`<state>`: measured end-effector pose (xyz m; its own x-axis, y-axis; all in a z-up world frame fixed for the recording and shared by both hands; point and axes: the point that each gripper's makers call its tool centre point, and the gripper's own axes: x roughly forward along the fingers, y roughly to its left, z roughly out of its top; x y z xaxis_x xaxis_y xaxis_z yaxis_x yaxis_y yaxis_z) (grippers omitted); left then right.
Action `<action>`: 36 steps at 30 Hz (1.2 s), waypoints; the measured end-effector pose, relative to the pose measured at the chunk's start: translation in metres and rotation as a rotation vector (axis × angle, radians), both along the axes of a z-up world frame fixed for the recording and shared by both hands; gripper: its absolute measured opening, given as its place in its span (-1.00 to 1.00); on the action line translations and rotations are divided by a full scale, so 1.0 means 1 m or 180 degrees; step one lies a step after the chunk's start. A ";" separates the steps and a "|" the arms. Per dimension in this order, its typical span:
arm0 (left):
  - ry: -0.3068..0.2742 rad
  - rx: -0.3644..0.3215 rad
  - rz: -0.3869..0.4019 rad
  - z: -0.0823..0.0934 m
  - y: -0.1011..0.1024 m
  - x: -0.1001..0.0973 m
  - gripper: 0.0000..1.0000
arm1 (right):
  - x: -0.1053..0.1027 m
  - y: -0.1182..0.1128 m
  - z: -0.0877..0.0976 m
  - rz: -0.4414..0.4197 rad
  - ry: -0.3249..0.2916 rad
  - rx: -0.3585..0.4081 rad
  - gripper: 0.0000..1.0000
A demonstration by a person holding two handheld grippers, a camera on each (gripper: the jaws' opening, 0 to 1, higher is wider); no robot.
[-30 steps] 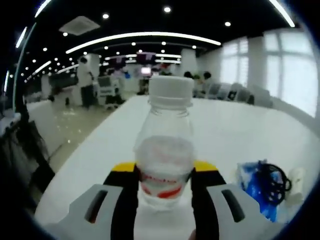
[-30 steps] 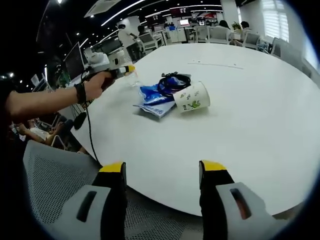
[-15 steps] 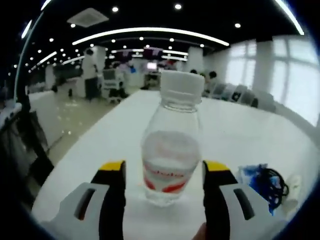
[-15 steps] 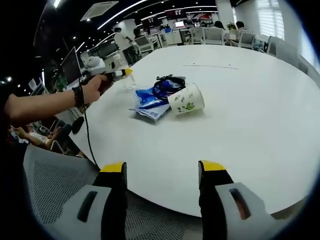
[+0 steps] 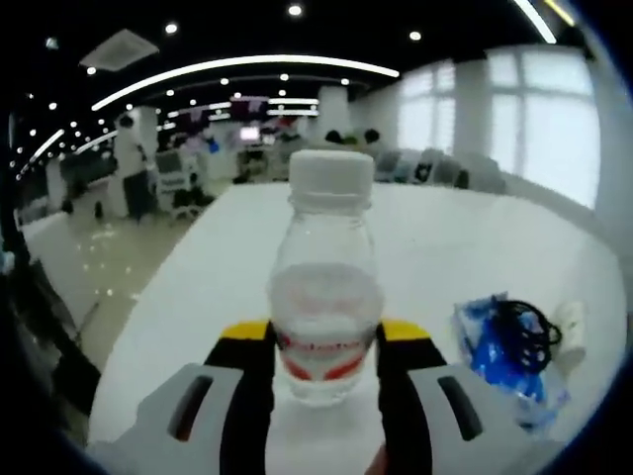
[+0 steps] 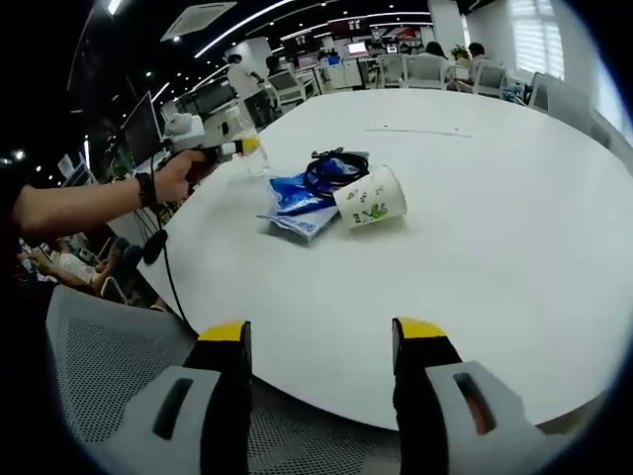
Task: Arrange the tabletop items into an orderly group along one side of the table until the central work area is clear of visible clutter.
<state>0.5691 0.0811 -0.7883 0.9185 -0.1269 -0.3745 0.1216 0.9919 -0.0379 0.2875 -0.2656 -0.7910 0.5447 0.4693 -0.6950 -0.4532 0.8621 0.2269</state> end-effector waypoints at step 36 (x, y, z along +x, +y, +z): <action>0.0600 -0.0546 -0.0080 0.018 -0.069 -0.142 0.34 | -0.001 0.010 0.010 0.0029 -0.0113 0.0178 0.10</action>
<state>0.4268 0.0122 -0.7700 0.8302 -0.2253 -0.5099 0.1209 0.9657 -0.2298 0.2867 -0.2554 -0.7807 0.5641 0.5119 -0.6479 -0.4697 0.8442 0.2582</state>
